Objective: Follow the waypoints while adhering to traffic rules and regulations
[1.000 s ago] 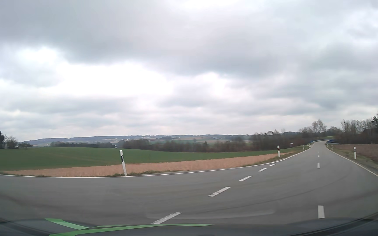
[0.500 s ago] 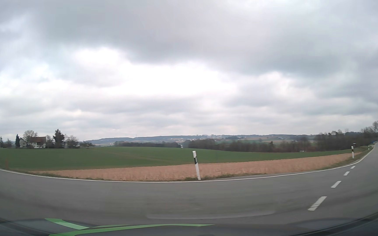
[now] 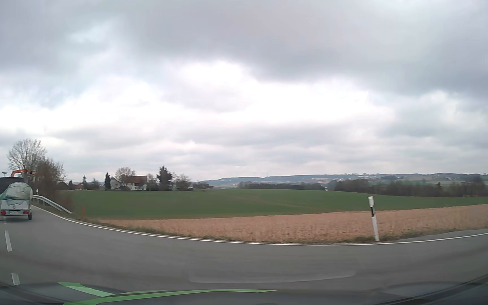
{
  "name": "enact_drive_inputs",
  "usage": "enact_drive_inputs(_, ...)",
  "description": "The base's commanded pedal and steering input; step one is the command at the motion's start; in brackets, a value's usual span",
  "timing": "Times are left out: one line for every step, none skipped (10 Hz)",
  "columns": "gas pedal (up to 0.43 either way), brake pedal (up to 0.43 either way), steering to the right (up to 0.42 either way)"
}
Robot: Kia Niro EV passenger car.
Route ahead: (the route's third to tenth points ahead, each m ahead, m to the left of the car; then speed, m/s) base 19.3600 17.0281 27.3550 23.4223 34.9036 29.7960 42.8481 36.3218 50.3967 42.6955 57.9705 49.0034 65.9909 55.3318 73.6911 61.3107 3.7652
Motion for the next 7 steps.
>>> enact_drive_inputs(0.209, 0.0, -0.613)
enact_drive_inputs(0.22, 0.0, -0.601)
enact_drive_inputs(0.22, 0.0, -0.588)
enact_drive_inputs(0.22, 0.0, -0.569)
enact_drive_inputs(0.22, 0.0, -0.543)
enact_drive_inputs(0.22, 0.0, -0.521)
enact_drive_inputs(0.197, 0.0, -0.49)
